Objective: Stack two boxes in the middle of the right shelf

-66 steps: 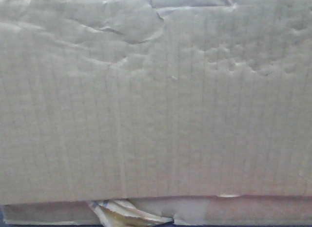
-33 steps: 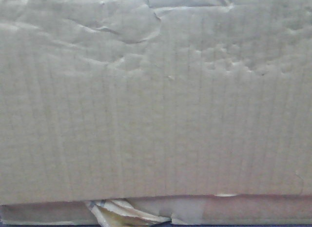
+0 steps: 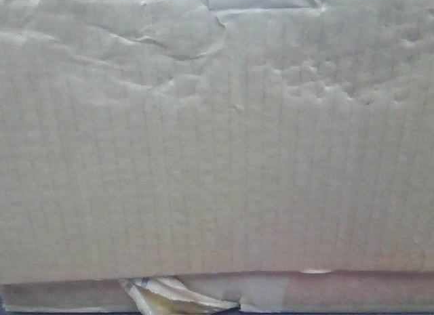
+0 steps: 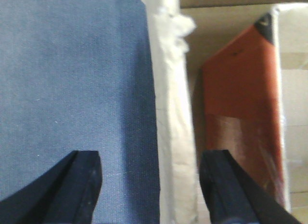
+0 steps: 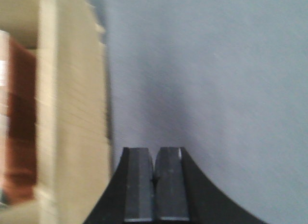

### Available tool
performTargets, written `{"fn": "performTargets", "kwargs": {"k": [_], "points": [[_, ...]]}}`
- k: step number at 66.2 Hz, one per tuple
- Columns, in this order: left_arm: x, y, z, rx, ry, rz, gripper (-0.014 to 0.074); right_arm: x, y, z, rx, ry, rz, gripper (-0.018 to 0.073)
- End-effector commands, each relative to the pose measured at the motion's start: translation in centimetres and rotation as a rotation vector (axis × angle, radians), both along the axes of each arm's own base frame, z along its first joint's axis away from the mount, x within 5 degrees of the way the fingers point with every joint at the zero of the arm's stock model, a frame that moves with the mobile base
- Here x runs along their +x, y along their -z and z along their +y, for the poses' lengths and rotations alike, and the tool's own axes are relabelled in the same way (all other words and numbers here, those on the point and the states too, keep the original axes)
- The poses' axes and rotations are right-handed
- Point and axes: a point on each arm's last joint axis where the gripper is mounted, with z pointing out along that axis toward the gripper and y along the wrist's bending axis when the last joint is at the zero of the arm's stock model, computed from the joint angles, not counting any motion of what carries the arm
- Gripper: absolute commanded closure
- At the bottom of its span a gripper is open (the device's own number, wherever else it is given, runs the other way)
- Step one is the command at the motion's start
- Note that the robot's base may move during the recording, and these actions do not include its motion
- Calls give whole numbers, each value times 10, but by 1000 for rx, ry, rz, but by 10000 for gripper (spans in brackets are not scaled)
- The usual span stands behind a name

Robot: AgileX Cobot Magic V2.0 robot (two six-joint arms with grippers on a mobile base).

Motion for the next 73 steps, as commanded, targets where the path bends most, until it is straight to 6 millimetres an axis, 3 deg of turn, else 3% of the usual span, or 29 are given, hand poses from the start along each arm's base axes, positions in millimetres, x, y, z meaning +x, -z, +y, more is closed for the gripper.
{"fn": "performTargets", "kwargs": {"k": [1, 17, 22, 29, 34, 50, 73], "points": [[0, -1, 0, -14, 9, 3, 246, 14, -2, 13, -12, -33, 0, 699], [-1, 0, -1, -23, 12, 8, 246, 33, -1, 24, -16, -59, 15, 662], [-1, 0, -1, -23, 12, 8, 246, 36, 1, 25, -8, -43, 25, 552], [-1, 0, -2, -21, 14, 10, 246, 39, 4, 27, -8, -44, 38, 321], [-1, 2, -2, -18, 14, 15, 246, 41, 7, 29, 10, -49, 53, 236], [-4, 14, 0, 2, 14, 54, 246, 51, 20, 41, 45, -74, 115, 243], [-5, 19, 0, 10, 14, 69, 246, 70, 60, 48, 7, -69, 250, 243]]}}
